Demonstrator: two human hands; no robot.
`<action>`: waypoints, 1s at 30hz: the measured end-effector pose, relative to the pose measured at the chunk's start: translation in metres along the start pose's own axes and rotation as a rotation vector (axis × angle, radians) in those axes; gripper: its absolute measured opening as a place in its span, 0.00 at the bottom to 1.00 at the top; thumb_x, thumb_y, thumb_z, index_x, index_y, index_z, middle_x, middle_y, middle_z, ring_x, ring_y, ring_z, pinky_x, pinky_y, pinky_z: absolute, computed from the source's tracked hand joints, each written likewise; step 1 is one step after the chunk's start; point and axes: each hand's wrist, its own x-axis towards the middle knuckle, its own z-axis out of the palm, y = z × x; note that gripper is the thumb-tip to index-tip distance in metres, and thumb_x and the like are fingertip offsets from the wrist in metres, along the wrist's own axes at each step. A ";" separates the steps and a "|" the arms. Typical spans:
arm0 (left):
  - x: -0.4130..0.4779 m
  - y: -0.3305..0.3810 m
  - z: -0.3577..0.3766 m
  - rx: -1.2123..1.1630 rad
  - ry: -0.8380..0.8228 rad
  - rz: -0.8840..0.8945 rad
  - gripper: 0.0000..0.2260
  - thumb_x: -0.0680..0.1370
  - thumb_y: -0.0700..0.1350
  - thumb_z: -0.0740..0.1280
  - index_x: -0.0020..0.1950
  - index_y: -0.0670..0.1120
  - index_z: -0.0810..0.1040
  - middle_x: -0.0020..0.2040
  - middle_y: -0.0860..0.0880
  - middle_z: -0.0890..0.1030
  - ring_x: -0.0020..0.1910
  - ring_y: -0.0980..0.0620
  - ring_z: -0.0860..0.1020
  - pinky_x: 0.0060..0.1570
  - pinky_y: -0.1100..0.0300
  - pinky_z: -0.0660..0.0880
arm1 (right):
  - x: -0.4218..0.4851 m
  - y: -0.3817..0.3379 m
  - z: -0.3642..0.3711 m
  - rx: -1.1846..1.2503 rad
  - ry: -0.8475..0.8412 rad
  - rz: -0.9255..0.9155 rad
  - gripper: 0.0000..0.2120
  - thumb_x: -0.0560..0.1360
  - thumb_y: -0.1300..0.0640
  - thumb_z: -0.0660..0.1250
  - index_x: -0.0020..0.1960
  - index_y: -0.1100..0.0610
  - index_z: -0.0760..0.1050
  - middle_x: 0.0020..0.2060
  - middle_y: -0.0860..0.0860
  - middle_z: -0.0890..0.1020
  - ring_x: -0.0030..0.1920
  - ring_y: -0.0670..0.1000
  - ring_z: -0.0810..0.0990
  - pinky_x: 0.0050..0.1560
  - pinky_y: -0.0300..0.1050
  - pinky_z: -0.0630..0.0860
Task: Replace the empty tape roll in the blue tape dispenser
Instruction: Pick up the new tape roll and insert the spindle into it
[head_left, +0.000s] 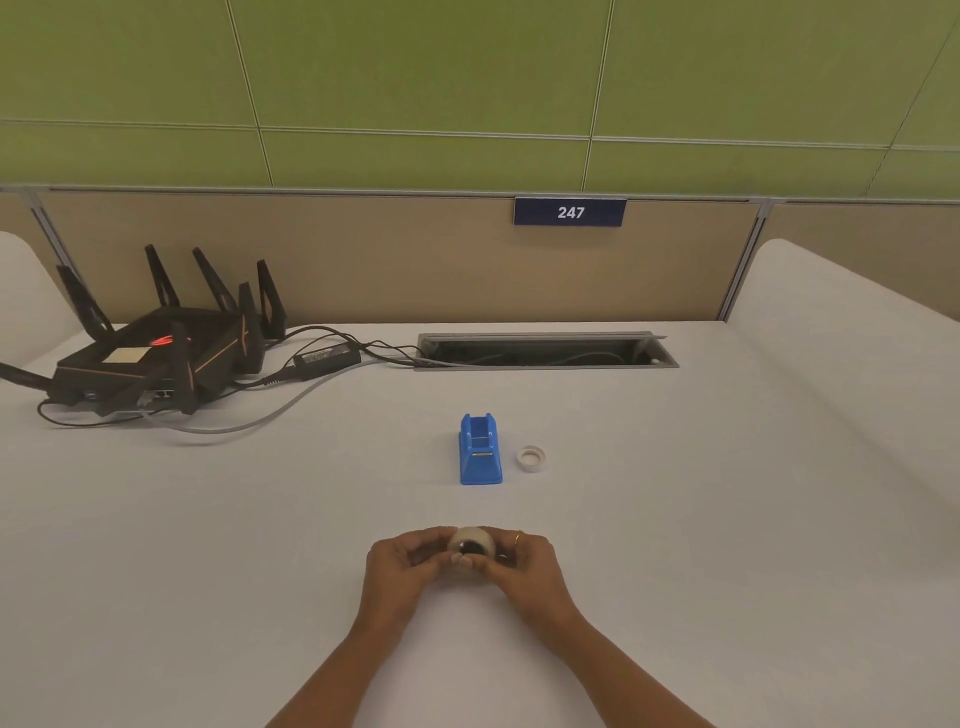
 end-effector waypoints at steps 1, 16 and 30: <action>0.000 0.000 -0.001 -0.012 -0.004 -0.006 0.10 0.66 0.31 0.72 0.43 0.43 0.83 0.36 0.52 0.86 0.38 0.56 0.83 0.39 0.69 0.79 | 0.000 0.000 0.000 0.002 0.001 0.002 0.15 0.67 0.57 0.75 0.53 0.59 0.81 0.47 0.57 0.85 0.47 0.51 0.82 0.52 0.39 0.78; 0.001 -0.001 -0.004 -0.015 0.018 -0.010 0.08 0.68 0.34 0.71 0.40 0.46 0.84 0.37 0.51 0.86 0.39 0.55 0.83 0.39 0.70 0.78 | 0.002 0.001 -0.001 -0.004 -0.031 0.022 0.14 0.66 0.58 0.75 0.51 0.57 0.82 0.46 0.55 0.85 0.48 0.52 0.83 0.52 0.40 0.79; 0.002 0.002 -0.003 -0.051 0.003 -0.008 0.10 0.72 0.36 0.67 0.42 0.49 0.84 0.40 0.54 0.86 0.43 0.57 0.83 0.45 0.68 0.79 | -0.001 -0.007 -0.004 0.043 -0.142 0.008 0.26 0.64 0.61 0.77 0.59 0.51 0.76 0.53 0.51 0.83 0.53 0.49 0.81 0.54 0.37 0.77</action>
